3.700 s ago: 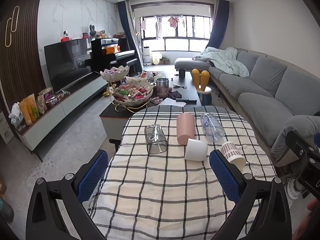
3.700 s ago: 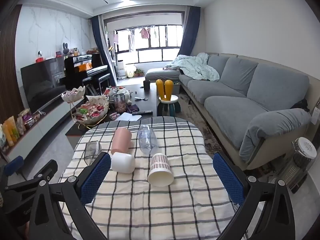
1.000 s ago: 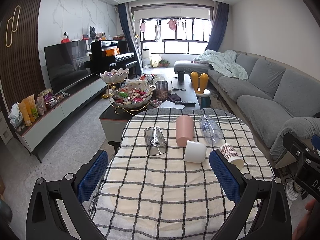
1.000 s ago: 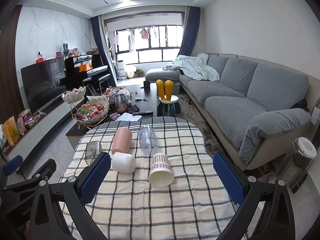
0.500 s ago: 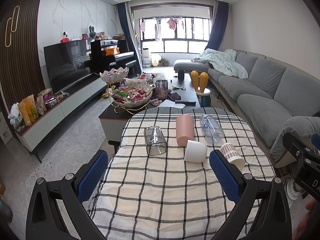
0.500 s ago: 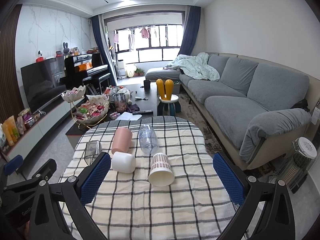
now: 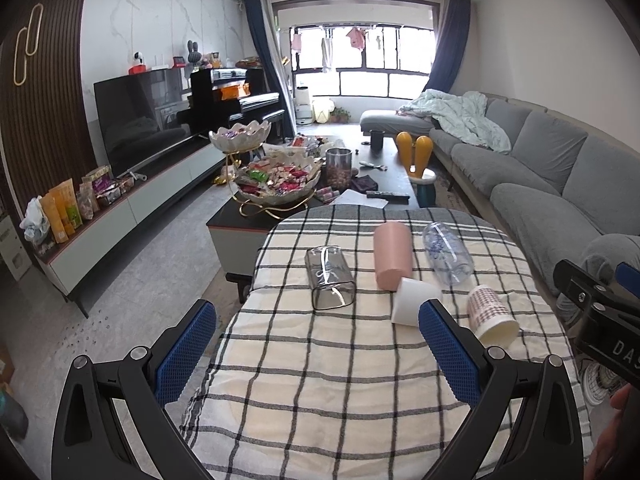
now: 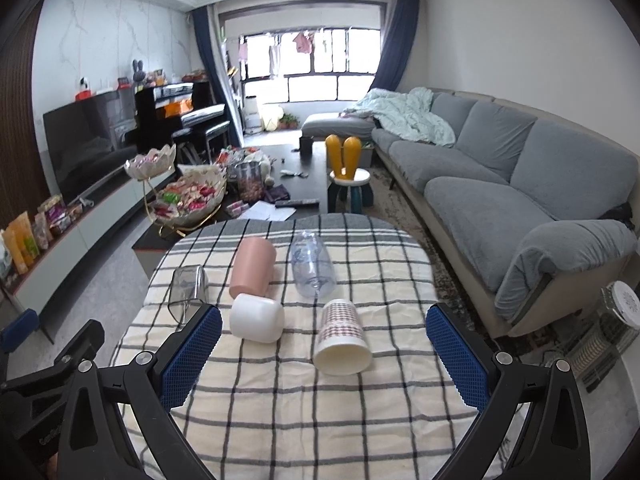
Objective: Flip cup upside down
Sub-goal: 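Reach the right tool to the white cup lying on its side and grasp it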
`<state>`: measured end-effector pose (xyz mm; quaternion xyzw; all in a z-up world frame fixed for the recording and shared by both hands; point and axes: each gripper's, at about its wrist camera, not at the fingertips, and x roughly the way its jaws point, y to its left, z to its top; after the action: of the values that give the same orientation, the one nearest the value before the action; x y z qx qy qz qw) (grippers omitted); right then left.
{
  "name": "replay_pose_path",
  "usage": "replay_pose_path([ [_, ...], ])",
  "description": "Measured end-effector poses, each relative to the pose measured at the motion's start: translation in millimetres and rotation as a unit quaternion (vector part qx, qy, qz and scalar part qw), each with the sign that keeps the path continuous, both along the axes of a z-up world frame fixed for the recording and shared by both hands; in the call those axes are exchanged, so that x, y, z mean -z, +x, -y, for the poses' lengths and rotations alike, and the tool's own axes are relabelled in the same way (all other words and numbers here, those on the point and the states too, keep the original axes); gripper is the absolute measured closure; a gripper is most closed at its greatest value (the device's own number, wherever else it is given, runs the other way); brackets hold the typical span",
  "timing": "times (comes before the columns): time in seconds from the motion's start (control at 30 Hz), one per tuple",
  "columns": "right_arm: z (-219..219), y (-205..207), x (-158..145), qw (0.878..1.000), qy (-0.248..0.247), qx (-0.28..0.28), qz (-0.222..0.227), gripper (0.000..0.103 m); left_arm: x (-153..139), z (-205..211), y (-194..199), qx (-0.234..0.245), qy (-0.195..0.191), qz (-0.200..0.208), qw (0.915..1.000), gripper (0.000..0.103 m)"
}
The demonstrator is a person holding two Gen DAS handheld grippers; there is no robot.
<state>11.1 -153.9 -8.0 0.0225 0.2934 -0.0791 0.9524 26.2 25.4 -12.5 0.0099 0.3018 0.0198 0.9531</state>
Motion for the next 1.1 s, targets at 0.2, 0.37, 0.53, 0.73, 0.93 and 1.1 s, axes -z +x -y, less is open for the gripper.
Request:
replay_pose_path([
  [0.2,-17,46,16,0.997,-0.017,-0.055,-0.053,0.001,16,-5,27,-0.036,0.008,-0.033,0.9988,0.000],
  [0.37,-25,94,32,0.984,-0.056,-0.121,-0.121,0.001,38,-1,45,-0.108,0.018,-0.071,0.9915,0.000],
  [0.53,-30,137,52,0.958,-0.086,-0.185,-0.203,0.001,51,2,54,-0.175,0.020,-0.100,0.9793,0.000],
  [0.73,-52,176,81,0.909,-0.137,-0.254,-0.299,0.001,59,-3,64,-0.228,-0.034,-0.137,0.9634,0.000],
  [0.93,-65,199,111,0.858,-0.170,-0.302,-0.379,0.010,70,-6,73,-0.269,-0.085,-0.176,0.9432,0.000],
  [1.1,-79,214,128,0.825,-0.211,-0.330,-0.408,0.013,82,1,82,-0.260,-0.101,-0.199,0.9394,0.000],
])
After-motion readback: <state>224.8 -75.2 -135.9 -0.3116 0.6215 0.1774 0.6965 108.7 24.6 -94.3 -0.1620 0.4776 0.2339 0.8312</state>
